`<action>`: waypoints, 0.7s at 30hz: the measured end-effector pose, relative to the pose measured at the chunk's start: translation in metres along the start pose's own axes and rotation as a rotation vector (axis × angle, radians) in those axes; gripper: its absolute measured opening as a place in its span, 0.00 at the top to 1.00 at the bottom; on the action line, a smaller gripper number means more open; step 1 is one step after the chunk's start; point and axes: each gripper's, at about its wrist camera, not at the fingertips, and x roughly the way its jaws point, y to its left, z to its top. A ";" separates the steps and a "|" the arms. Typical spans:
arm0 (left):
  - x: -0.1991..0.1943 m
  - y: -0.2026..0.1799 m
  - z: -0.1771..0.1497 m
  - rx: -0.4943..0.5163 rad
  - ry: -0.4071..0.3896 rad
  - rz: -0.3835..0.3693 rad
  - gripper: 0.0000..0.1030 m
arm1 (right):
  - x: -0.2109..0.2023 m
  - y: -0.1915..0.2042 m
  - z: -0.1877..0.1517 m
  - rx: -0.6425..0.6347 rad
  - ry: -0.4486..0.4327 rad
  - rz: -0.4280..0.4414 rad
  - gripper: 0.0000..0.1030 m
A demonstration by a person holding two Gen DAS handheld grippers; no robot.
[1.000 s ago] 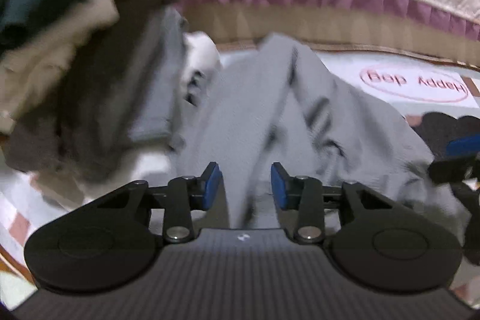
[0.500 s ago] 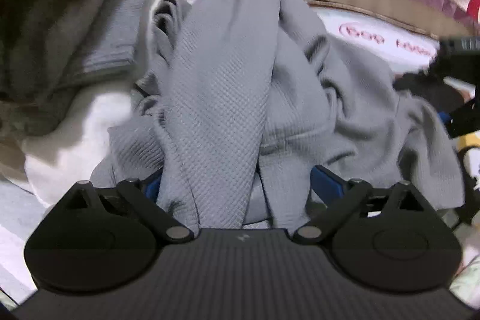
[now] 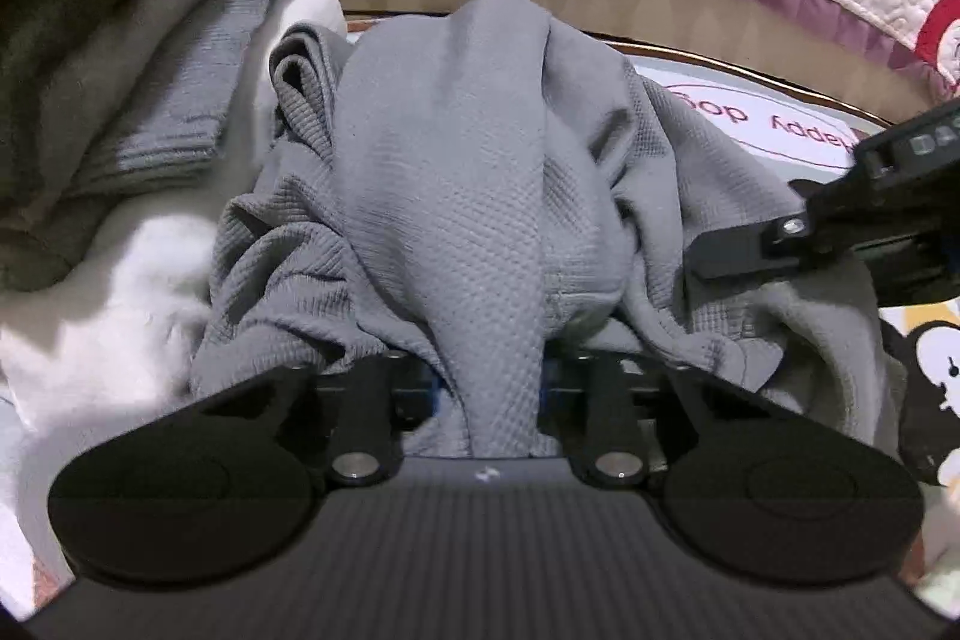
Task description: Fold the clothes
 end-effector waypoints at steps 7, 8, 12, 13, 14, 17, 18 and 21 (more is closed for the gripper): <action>-0.038 -0.029 0.002 0.065 -0.097 -0.036 0.84 | -0.068 0.012 -0.017 -0.073 -0.087 0.082 0.91; -0.044 -0.034 0.003 0.070 -0.109 -0.050 0.84 | -0.083 0.012 -0.018 -0.082 -0.108 0.077 0.91; -0.076 -0.062 0.004 0.092 -0.160 -0.099 0.84 | -0.141 0.018 -0.028 -0.152 -0.206 0.050 0.91; -0.083 -0.069 0.004 0.097 -0.173 -0.116 0.84 | -0.156 0.020 -0.031 -0.174 -0.229 0.040 0.91; -0.090 -0.077 0.002 0.104 -0.182 -0.135 0.84 | -0.171 0.021 -0.034 -0.193 -0.251 0.033 0.91; -0.106 -0.097 0.004 0.093 -0.183 -0.194 0.84 | -0.208 0.017 -0.048 -0.195 -0.298 0.009 0.91; -0.111 -0.100 0.005 0.081 -0.183 -0.219 0.84 | -0.219 0.017 -0.053 -0.193 -0.314 -0.008 0.91; -0.130 -0.111 0.007 0.090 -0.207 -0.253 0.84 | -0.246 0.016 -0.072 -0.215 -0.364 -0.027 0.91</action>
